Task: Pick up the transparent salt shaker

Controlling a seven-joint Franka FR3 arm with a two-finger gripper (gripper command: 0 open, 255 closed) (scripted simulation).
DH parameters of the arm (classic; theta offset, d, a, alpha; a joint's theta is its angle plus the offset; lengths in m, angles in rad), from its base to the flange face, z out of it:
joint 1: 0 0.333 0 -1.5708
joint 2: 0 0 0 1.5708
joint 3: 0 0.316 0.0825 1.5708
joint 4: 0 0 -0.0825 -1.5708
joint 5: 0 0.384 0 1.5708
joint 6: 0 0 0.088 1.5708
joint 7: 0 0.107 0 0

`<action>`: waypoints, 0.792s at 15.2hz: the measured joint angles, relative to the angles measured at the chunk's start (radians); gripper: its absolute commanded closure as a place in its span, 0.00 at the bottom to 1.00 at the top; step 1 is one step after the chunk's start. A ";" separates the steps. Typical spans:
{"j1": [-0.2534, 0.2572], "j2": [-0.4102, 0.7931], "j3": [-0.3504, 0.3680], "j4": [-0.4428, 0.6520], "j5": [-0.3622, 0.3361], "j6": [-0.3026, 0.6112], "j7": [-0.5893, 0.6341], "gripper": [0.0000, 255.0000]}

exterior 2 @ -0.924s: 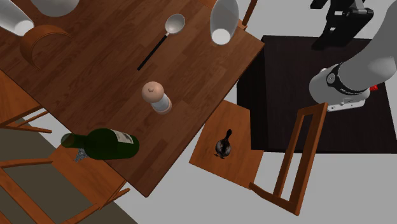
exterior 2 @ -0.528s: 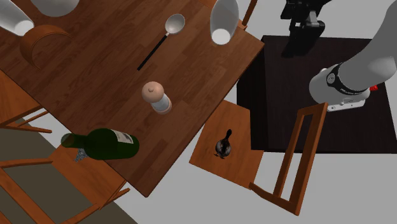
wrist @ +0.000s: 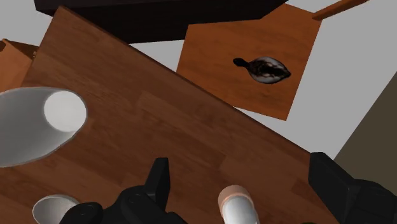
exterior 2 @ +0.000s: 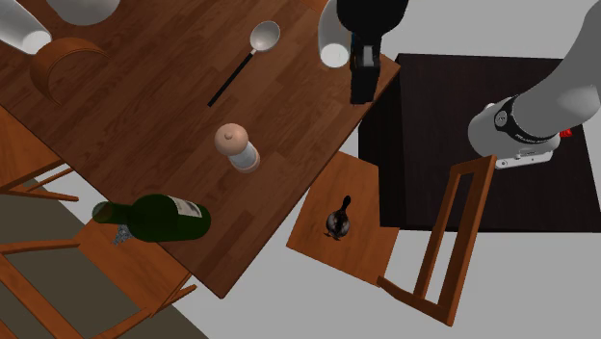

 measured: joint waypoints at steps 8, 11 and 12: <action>0.012 0.312 0.002 0.231 0.040 0.078 -0.047 0.00; 0.014 0.430 0.005 0.327 0.055 0.098 -0.067 0.00; 0.013 0.474 0.006 0.369 0.059 0.100 -0.074 0.00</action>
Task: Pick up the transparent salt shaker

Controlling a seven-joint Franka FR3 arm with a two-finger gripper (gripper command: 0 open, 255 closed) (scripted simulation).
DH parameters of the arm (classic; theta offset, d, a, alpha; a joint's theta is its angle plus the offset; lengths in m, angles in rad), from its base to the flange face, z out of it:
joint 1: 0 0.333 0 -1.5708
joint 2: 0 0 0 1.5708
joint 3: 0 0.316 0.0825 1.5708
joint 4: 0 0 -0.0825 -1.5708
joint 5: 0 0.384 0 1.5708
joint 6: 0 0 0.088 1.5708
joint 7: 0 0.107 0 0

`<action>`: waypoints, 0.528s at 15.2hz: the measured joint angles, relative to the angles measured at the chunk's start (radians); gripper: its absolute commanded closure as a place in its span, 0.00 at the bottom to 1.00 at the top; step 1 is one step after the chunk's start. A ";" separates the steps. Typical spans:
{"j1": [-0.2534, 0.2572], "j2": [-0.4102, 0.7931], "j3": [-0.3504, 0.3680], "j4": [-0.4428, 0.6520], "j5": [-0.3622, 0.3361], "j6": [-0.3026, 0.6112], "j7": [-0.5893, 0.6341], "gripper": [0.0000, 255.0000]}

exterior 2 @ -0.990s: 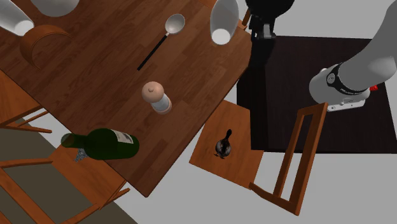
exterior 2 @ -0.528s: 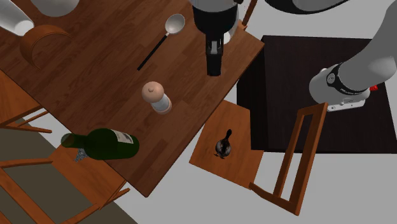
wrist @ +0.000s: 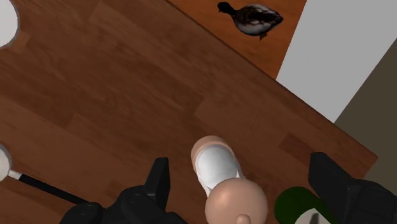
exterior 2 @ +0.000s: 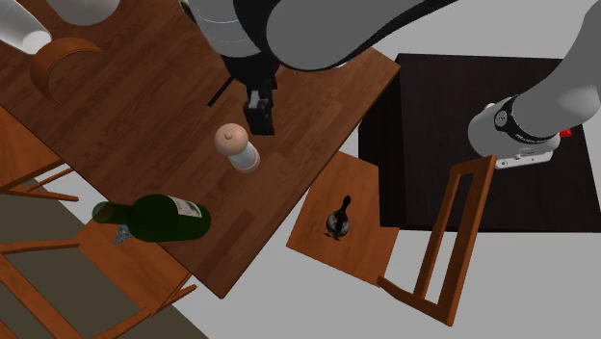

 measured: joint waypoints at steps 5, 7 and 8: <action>-0.003 0.207 0.008 0.225 0.017 -0.021 -0.024 0.00; 0.000 0.307 0.015 0.346 0.021 -0.043 -0.026 0.00; -0.001 0.348 0.017 0.395 0.023 -0.051 -0.031 0.00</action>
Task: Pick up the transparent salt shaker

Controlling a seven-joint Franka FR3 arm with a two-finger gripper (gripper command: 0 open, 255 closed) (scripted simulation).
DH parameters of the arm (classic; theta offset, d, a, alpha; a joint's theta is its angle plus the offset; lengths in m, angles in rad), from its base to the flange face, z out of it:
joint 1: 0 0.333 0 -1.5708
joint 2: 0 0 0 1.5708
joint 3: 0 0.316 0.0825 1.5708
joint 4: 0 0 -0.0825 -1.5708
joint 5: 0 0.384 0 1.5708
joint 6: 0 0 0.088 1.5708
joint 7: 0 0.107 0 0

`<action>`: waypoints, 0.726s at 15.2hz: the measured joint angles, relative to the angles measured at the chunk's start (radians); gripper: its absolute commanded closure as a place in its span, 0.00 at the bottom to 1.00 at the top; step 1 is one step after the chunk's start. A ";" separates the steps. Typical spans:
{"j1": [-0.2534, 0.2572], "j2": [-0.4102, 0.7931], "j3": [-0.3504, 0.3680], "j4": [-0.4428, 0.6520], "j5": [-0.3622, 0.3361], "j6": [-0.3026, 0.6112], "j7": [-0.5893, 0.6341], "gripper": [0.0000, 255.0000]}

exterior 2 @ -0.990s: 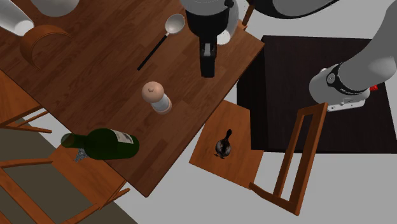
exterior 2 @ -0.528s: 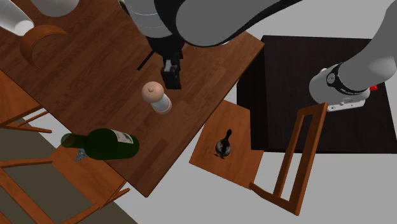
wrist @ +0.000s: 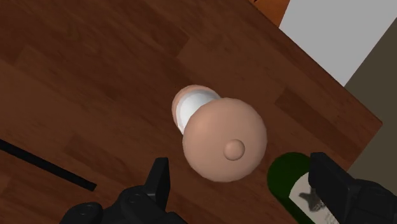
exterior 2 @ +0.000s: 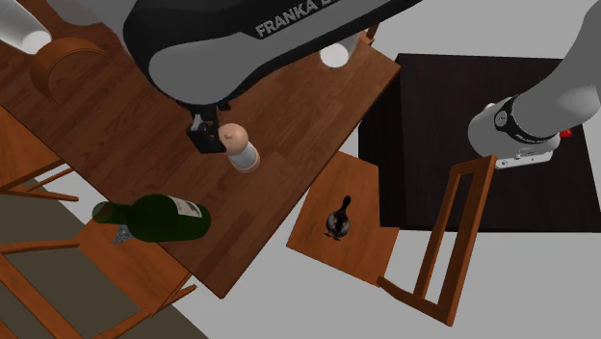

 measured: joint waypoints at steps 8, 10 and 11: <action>0.002 0.099 0.005 0.057 0.005 0.041 -0.012 0.00; 0.002 0.103 0.005 0.047 0.005 0.055 -0.014 1.00; 0.003 0.103 0.005 0.044 0.006 0.058 -0.015 1.00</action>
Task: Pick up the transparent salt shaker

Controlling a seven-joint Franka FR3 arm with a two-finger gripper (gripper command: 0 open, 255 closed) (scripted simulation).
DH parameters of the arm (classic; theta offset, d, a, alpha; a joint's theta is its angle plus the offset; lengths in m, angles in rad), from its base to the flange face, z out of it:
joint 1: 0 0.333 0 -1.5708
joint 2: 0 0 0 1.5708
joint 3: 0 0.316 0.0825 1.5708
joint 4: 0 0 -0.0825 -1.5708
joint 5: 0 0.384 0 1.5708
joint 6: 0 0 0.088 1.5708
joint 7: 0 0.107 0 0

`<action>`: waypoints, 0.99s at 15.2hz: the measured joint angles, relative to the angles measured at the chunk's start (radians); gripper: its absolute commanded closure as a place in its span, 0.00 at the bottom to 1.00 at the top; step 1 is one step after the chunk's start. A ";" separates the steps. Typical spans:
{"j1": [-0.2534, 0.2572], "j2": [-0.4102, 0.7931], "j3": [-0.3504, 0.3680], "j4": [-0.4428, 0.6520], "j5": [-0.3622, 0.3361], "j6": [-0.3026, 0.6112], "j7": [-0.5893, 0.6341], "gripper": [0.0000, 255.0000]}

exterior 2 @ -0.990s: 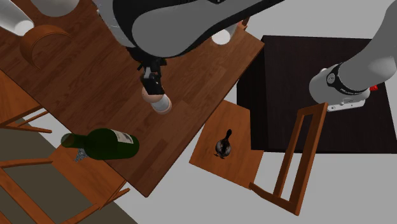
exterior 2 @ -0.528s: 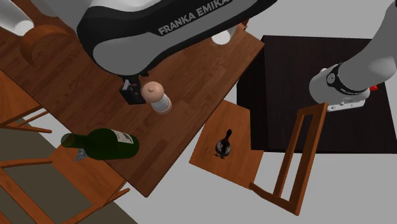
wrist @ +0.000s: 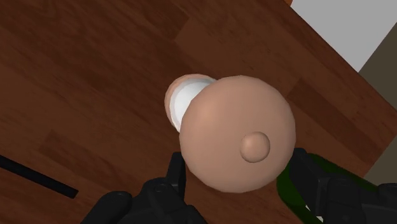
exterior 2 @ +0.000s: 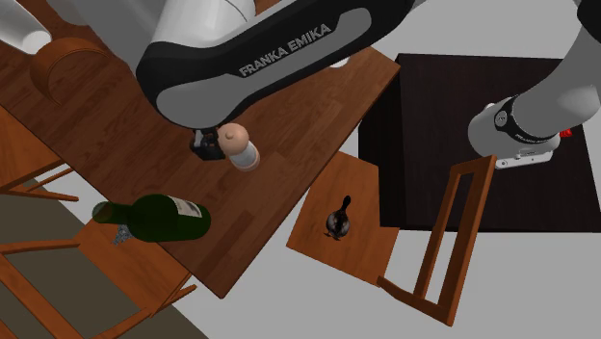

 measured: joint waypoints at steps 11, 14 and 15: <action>0.001 -0.004 0.000 0.008 0.000 -0.011 0.003 1.00; 0.001 -0.017 0.000 0.024 -0.002 -0.040 0.009 1.00; 0.000 -0.021 0.000 0.031 -0.003 -0.051 0.010 1.00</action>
